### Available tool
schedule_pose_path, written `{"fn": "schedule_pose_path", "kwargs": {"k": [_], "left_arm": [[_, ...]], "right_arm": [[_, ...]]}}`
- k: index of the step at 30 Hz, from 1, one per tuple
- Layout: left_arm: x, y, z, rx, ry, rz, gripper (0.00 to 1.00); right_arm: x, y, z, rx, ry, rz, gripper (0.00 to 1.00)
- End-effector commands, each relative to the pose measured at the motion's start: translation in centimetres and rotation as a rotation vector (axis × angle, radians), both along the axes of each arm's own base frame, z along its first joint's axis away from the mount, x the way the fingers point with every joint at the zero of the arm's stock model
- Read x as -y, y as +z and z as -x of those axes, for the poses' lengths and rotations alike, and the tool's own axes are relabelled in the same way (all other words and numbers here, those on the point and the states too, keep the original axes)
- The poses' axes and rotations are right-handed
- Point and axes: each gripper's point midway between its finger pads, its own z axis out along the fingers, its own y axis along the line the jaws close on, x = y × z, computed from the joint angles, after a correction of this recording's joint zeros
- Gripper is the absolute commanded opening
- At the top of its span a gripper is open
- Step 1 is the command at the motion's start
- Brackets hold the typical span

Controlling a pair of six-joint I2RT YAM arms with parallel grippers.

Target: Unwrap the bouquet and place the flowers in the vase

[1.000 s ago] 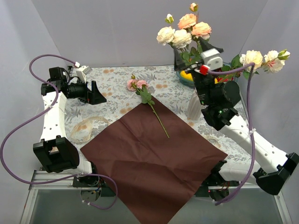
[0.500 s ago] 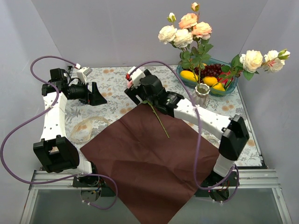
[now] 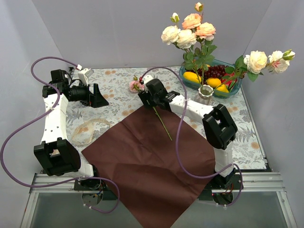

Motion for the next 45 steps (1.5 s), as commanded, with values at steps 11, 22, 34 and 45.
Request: {"fn": "schedule_pose_path", "kwargs": {"k": [11, 22, 34, 45], "left_arm": [[-0.1, 0.5, 0.5, 0.049, -0.02, -0.026, 0.86], [0.1, 1.4, 0.7, 0.057, -0.013, -0.013, 0.86], [0.1, 1.6, 1.3, 0.072, -0.01, -0.026, 0.86], [0.4, 1.4, 1.9, 0.063, -0.009, -0.014, 0.86]], "right_arm": [[1.0, -7.9, 0.6, -0.2, -0.029, 0.011, 0.83], [1.4, -10.9, 0.8, -0.303, -0.053, 0.025, 0.68], [0.7, -7.6, 0.9, -0.268, -0.037, -0.024, 0.01], [-3.1, 12.6, 0.4, 0.099, 0.071, -0.183, 0.01]]}}
